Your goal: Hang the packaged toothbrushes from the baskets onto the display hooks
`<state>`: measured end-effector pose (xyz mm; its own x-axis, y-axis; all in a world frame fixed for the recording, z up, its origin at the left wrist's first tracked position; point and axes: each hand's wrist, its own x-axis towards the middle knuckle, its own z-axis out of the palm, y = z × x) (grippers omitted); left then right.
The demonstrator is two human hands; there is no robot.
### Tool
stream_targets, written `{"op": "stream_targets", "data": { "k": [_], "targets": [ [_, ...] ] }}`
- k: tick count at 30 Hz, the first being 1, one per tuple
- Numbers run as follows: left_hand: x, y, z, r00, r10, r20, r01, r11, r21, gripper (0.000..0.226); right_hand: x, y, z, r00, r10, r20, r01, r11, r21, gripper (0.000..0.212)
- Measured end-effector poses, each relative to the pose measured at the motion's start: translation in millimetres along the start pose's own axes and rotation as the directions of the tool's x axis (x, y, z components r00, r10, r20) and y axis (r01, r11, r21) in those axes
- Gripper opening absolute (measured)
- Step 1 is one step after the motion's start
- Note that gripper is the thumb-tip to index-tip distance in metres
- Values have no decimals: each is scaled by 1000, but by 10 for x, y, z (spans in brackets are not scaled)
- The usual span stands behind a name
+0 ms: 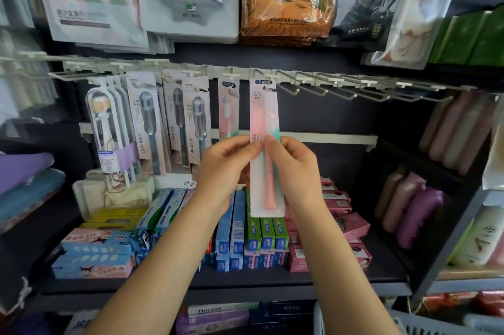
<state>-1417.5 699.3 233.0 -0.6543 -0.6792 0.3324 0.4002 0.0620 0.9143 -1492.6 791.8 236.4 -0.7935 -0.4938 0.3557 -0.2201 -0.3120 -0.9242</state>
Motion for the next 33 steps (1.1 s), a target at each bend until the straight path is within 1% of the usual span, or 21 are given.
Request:
{"op": "stream_targets", "data": {
  "k": [4, 8, 13, 16, 19, 22, 26, 30, 33],
  "targets": [
    [6, 14, 18, 1000, 15, -6, -15, 1000, -22, 14, -14, -38, 0, 1000, 15, -10, -14, 1000, 19, 23],
    [22, 38, 34, 1000, 23, 5, -22, 999, -36, 9, -3, -102, -3, 999, 32, -15, -32, 998, 45, 24],
    [72, -5, 35, 1000, 9, -9, -9, 1000, -16, 7, 50, -87, 10, 998, 54, -22, -54, 998, 19, 22],
    [103, -104, 10, 1000, -10, -28, 11, 999, 48, 5, 95, 60, 1, 997, 76, -20, -77, 996, -38, 26],
    [110, -258, -24, 998, -31, -53, 39, 987, 154, 6, 100, 283, -29, 993, 116, -32, -119, 988, -100, 35],
    [54, -525, -86, 995, -76, -60, 88, 967, 239, 4, 16, 554, -93, 983, 181, -11, -180, 973, -143, 35],
    [-88, -942, -208, 980, -170, -104, 191, 952, 240, 4, -199, 923, -196, 969, 246, 36, -241, 966, -98, 26],
    [-69, -1101, -221, 979, -158, -132, 188, 946, 264, 10, -212, 1046, -197, 969, 247, 6, -244, 960, -134, 26],
    [80, -1138, -189, 971, -146, -187, 195, 941, 277, 15, -64, 1023, -132, 965, 262, -12, -260, 951, -169, 26]
  ]
}}
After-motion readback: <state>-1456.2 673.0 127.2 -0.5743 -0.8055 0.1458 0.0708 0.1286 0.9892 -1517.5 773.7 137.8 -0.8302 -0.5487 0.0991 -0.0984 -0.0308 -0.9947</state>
